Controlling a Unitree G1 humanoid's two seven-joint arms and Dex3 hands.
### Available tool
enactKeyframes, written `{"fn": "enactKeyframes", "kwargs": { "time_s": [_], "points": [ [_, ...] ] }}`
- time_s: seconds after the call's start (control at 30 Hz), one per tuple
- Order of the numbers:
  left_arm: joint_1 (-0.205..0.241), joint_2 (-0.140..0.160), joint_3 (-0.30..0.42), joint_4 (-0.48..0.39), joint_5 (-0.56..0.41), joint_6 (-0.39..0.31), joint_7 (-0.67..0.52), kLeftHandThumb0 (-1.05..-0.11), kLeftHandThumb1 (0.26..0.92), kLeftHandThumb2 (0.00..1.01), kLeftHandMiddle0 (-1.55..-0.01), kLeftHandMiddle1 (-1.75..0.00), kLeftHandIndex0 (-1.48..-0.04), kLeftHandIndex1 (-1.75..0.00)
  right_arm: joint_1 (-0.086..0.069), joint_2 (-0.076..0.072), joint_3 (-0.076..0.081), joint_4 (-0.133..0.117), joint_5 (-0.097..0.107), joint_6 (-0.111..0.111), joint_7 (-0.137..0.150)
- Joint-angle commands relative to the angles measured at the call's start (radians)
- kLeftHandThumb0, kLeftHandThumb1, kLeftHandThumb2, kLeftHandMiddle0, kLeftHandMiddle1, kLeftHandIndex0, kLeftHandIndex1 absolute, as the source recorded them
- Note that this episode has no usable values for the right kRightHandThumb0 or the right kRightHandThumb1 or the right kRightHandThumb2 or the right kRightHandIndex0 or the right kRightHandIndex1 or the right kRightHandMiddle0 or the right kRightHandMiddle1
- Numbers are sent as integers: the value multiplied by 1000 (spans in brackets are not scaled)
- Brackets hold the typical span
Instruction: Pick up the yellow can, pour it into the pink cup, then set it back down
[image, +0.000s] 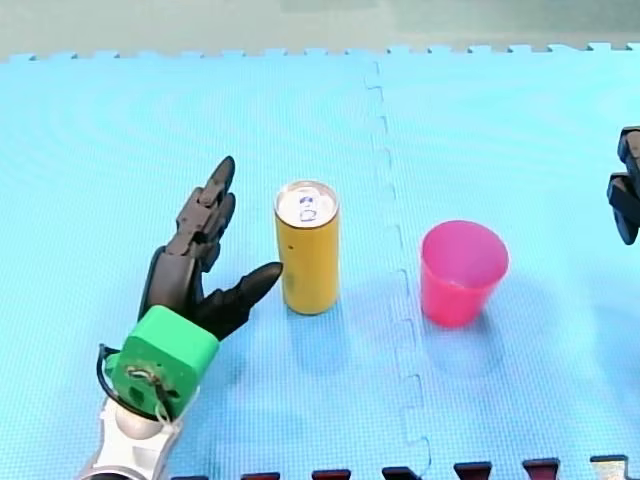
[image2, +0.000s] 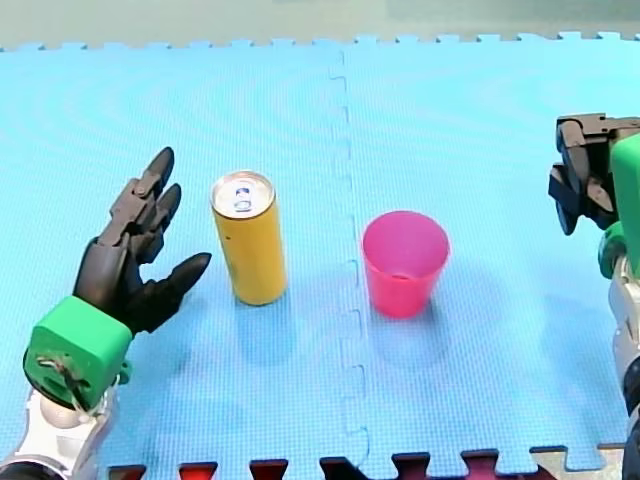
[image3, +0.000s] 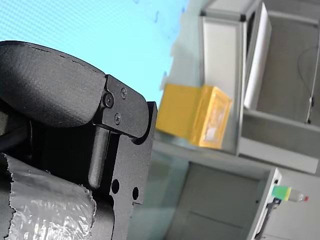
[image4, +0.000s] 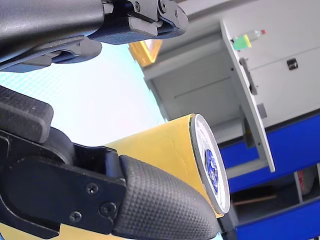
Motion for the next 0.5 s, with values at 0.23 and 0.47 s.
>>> {"fn": "enactKeyframes", "kwargs": {
  "time_s": [0.23, 0.47],
  "points": [
    [8, 6, 3, 0, -4, -3, -12, -1048, 921, 156, -256, -4, -204, -3, 7, 1, -7, 2, 9, -10, 15],
    [13, 9, -7, 0, 9, -2, -12, -1048, 921, 149, -251, 0, -203, -2, 6, -2, -8, 3, 9, -14, 22]
  ]
}}
